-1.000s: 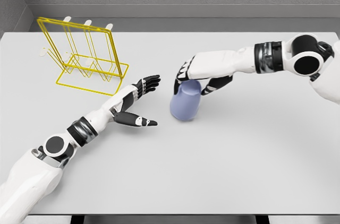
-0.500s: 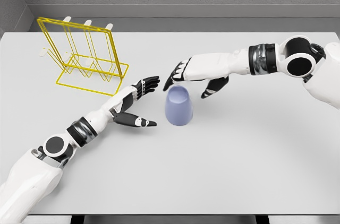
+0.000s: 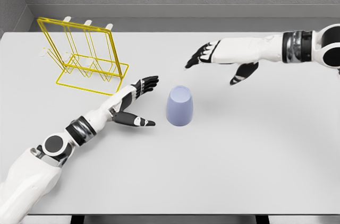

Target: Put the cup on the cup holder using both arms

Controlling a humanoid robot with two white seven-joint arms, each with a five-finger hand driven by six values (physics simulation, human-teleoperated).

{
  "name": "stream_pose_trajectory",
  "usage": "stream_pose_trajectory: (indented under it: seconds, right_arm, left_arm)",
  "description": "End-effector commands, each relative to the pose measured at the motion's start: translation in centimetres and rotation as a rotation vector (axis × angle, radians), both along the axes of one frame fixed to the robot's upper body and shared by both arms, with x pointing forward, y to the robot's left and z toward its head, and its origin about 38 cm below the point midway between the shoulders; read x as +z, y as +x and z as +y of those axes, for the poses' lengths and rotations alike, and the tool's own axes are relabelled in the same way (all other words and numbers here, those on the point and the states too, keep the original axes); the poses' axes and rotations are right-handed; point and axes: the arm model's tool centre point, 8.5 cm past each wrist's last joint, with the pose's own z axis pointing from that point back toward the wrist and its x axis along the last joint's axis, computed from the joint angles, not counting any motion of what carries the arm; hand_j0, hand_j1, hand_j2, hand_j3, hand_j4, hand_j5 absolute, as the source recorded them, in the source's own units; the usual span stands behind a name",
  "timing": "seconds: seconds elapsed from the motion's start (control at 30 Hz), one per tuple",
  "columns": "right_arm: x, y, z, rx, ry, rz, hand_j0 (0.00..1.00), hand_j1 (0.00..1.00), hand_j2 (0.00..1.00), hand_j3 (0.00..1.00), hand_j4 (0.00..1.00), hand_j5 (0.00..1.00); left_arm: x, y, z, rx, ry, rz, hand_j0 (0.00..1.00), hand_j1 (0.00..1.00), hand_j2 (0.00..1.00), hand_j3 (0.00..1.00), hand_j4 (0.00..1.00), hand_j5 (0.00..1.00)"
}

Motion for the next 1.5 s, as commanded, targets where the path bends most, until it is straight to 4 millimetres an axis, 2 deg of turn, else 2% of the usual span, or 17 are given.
stream_pose_trajectory:
  seconds: [0.0, 0.07, 0.2, 0.27, 0.33, 0.5, 0.57, 0.63, 0.93, 1.03, 1.3, 1.47]
  right_arm:
    - [1.1, 0.3, -2.8, -0.064, -0.009, -0.021, 1.00, 1.00, 1.00, 1.00, 1.00, 1.00]
    - [1.0, 0.3, -3.7, -0.087, -0.007, -0.014, 1.00, 1.00, 1.00, 1.00, 1.00, 1.00]
    - [0.1, 0.8, -8.2, -0.212, 0.003, -0.007, 1.00, 1.00, 1.00, 1.00, 1.00, 1.00]
    - [-0.3, 0.7, -8.5, -0.220, 0.002, 0.003, 1.00, 1.00, 1.00, 1.00, 1.00, 1.00]
    - [-0.2, 0.6, -10.0, -0.258, -0.012, 0.003, 1.00, 1.00, 1.00, 1.00, 1.00, 1.00]
    - [-0.8, 0.8, -11.2, -0.292, -0.016, 0.018, 1.00, 1.00, 1.00, 1.00, 1.00, 1.00]
    - [-0.2, 0.8, -11.4, -0.301, 0.004, 0.002, 1.00, 1.00, 1.00, 1.00, 1.00, 1.00]
    - [-0.5, 1.0, -12.4, -0.333, 0.012, 0.010, 1.00, 1.00, 1.00, 1.00, 1.00, 1.00]
    - [-1.0, 0.9, -12.5, -0.344, 0.053, 0.014, 1.00, 1.00, 1.00, 1.00, 1.00, 1.00]
    - [-1.0, 0.9, -12.4, -0.342, 0.055, 0.014, 1.00, 1.00, 1.00, 1.00, 1.00, 1.00]
    - [-1.1, 0.9, -12.4, -0.342, 0.052, 0.016, 1.00, 1.00, 1.00, 1.00, 1.00, 1.00]
    - [-1.3, 1.0, -13.1, -0.364, 0.051, 0.023, 1.00, 1.00, 1.00, 1.00, 1.00, 1.00]
  left_arm:
    - [0.0, 0.0, -0.9, -0.003, -0.017, -0.004, 1.00, 1.00, 1.00, 1.00, 1.00, 1.00]
    - [0.1, 0.9, -1.3, 0.005, -0.017, -0.005, 1.00, 1.00, 1.00, 1.00, 1.00, 1.00]
    - [-0.4, 1.0, -3.1, -0.009, -0.047, 0.012, 1.00, 1.00, 1.00, 1.00, 1.00, 1.00]
    - [-0.6, 0.9, -3.5, -0.014, -0.050, 0.018, 1.00, 1.00, 1.00, 1.00, 1.00, 1.00]
    - [-0.6, 0.8, -4.0, -0.021, -0.058, 0.019, 1.00, 1.00, 1.00, 1.00, 1.00, 1.00]
    - [-0.6, 0.9, -3.8, -0.016, -0.057, 0.019, 1.00, 1.00, 1.00, 1.00, 1.00, 1.00]
    - [-0.9, 0.9, -3.7, -0.013, -0.053, 0.028, 1.00, 1.00, 1.00, 1.00, 1.00, 1.00]
    - [-1.0, 0.8, -3.7, -0.012, -0.053, 0.029, 1.00, 1.00, 1.00, 1.00, 1.00, 1.00]
    - [-1.1, 0.7, -3.8, -0.016, -0.054, 0.032, 1.00, 1.00, 1.00, 1.00, 1.00, 1.00]
    - [-1.1, 0.6, -4.8, -0.034, -0.016, 0.004, 1.00, 1.00, 1.00, 1.00, 1.00, 1.00]
    - [-1.4, 1.2, -5.3, -0.025, -0.023, 0.017, 1.00, 1.00, 1.00, 1.00, 1.00, 1.00]
    - [-1.5, 1.2, -5.6, -0.032, -0.025, 0.018, 1.00, 1.00, 1.00, 1.00, 1.00, 1.00]
